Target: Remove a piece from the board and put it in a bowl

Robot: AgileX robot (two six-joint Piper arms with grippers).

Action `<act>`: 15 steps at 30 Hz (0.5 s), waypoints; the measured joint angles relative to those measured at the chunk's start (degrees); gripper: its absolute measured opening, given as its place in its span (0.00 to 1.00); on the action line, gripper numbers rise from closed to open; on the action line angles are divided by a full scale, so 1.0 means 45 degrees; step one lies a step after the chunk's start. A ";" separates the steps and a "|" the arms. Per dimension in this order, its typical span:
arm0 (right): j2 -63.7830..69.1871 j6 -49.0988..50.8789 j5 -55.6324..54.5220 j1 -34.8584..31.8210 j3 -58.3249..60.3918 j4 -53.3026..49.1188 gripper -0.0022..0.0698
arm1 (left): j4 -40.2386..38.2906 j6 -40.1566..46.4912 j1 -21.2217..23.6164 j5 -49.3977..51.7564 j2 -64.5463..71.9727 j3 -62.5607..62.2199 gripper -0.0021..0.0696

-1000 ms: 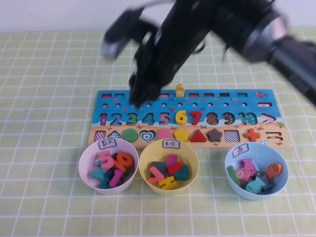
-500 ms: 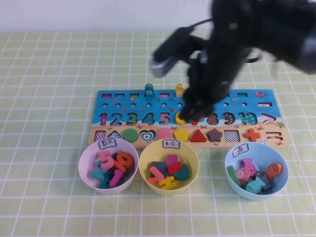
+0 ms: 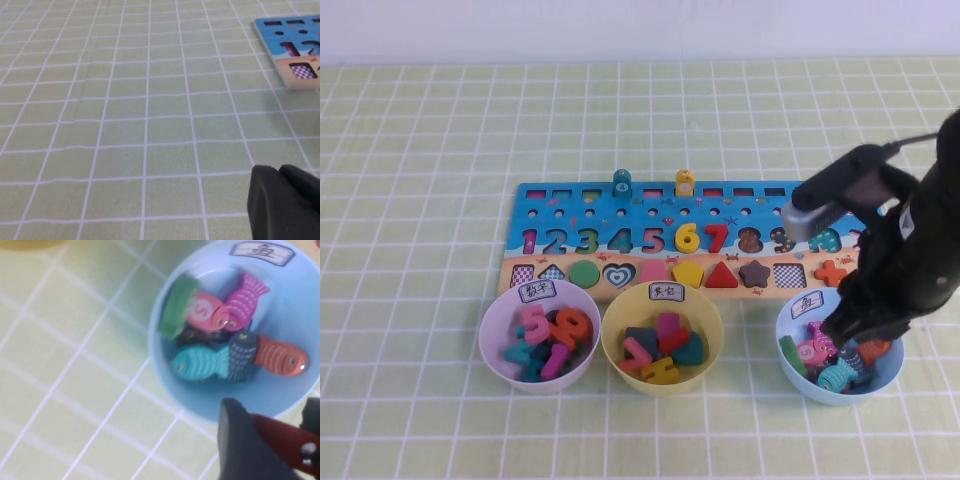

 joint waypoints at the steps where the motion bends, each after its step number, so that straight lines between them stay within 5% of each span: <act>1: 0.0000 0.0263 -0.0458 0.0000 0.0336 -0.0196 0.33 | 0.0000 0.0000 0.0000 0.0000 0.0000 0.0000 0.02; 10: 0.0804 0.0951 -0.2524 0.0000 0.0934 -0.0754 0.33 | 0.0000 0.0000 0.0000 0.0000 0.0000 0.0000 0.02; 15: 0.1361 0.1204 -0.2804 0.0000 0.0934 -0.0875 0.51 | 0.0000 0.0000 0.0000 0.0000 0.0000 0.0000 0.02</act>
